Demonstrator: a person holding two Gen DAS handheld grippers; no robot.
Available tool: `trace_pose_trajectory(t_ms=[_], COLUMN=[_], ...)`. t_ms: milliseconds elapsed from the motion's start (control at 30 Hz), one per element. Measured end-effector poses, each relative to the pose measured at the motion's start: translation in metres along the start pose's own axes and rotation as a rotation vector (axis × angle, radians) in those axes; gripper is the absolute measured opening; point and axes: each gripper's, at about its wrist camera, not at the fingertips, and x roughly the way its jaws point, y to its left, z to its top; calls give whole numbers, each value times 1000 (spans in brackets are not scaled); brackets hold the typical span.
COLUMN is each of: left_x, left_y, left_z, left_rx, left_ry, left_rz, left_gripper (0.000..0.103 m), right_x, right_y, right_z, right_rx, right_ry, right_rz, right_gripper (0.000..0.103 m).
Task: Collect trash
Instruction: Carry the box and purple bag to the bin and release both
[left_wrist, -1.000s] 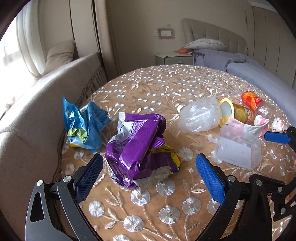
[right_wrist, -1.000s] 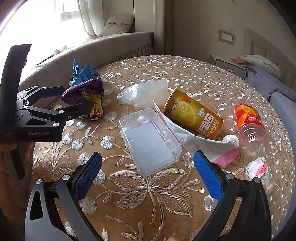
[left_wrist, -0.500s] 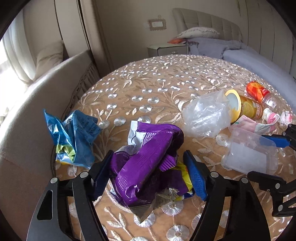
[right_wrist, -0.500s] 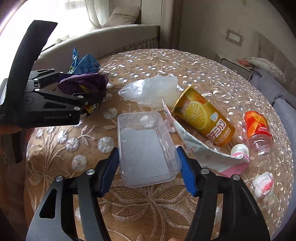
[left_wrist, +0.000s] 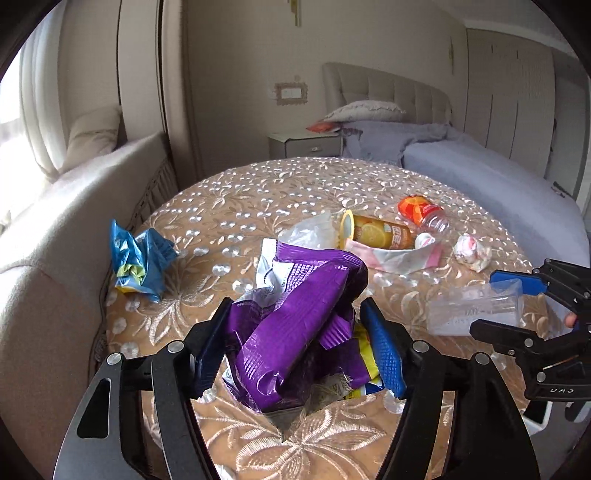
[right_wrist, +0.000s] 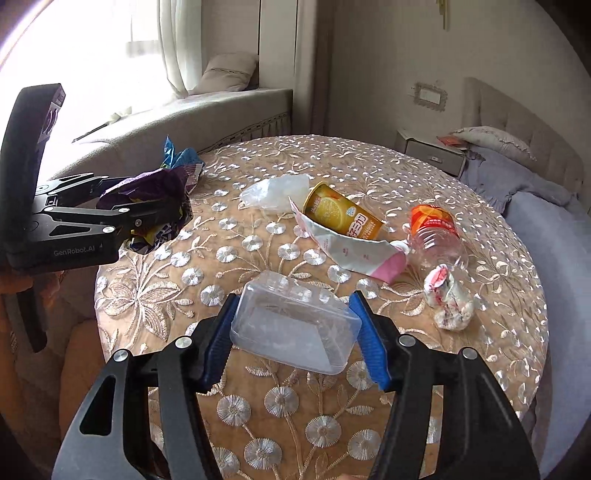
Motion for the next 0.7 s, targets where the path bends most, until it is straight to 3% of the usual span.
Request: trace_pose_trajectory(t_ms=[400, 700], left_x=[-31, -27], left_y=[-136, -253], left_z=[-9, -28], left_rx=[181, 346], left_ry=[-59, -28], left_rz=[-252, -469], left_gripper=[68, 68], right_x=[-104, -164], right_y=[-56, -112], right_z=[-74, -164], right_rx=[124, 285], right_ry=[-63, -6], right_rz=[-241, -438], right_gripper=[61, 61])
